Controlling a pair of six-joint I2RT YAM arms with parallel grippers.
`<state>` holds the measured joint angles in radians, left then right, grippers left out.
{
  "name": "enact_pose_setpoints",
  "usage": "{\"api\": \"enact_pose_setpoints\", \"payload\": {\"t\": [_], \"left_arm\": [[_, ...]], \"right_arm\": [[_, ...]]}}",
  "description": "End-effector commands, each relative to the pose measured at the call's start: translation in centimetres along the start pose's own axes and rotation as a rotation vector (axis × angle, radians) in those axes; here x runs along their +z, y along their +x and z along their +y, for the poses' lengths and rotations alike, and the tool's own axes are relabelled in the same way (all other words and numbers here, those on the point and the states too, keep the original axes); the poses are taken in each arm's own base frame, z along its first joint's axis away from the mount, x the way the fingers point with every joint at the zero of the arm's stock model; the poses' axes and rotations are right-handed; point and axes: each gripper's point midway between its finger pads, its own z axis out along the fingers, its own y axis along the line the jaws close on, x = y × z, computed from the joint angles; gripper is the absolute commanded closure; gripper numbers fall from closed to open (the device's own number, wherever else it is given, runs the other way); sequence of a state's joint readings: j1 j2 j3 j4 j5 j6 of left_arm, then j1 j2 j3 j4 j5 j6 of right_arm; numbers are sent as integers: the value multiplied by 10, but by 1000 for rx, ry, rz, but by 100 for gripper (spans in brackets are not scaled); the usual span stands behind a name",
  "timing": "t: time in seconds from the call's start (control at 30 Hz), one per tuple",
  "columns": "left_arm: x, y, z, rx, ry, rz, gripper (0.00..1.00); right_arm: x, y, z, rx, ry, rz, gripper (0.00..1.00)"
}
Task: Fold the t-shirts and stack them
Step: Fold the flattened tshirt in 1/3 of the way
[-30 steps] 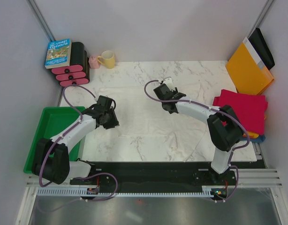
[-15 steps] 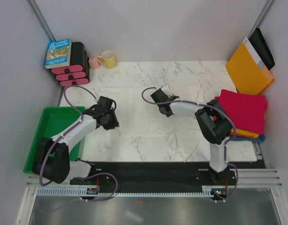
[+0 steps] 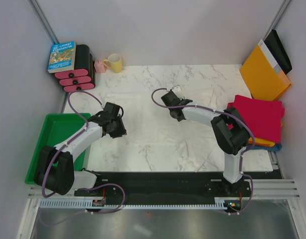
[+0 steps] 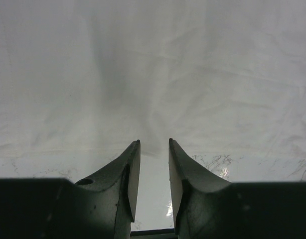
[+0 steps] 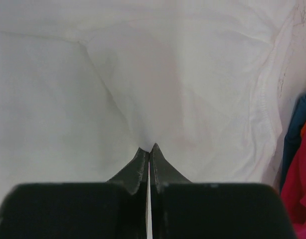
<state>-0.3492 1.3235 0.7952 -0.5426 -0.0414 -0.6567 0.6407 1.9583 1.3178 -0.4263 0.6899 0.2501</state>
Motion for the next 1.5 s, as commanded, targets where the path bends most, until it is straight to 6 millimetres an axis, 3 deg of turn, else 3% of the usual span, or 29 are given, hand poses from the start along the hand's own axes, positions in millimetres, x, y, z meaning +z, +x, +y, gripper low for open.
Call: {"api": "enact_pose_setpoints", "payload": {"t": [0.0, 0.2, 0.5, 0.63, 0.73, 0.9, 1.0, 1.13, 1.23, 1.4, 1.47], "left_arm": [[2, 2, -4, -6, 16, 8, 64], [4, 5, -4, -15, 12, 21, 64], [10, 8, -5, -20, 0, 39, 64], [11, 7, -7, -16, 4, 38, 64], [8, 4, -10, -12, 16, 23, 62], [-1, -15, -16, 7, 29, -41, 59], [-5, -28, -24, 12, 39, -70, 59], [3, -41, -35, -4, 34, -64, 59], [11, -49, -50, -13, 56, -39, 62], [18, -74, -59, -32, 32, -78, 62], [27, -88, -62, -34, 15, -91, 63]], "right_arm": [[-28, -49, -8, 185, -111, -99, 100], [-37, -51, -10, 226, -165, -93, 100], [-27, -9, -5, 170, -166, -2, 99], [-27, -9, -11, 190, -127, -4, 59], [-33, -31, -28, 248, -92, -56, 43], [-42, -73, -70, 369, -45, -144, 39], [-34, -82, -87, 421, -34, -150, 39], [1, -66, -92, 474, -47, -53, 60], [27, -54, -87, 473, -38, 4, 81], [57, -50, -69, 458, -63, 52, 96], [71, -44, -64, 458, -68, 82, 98]]}}
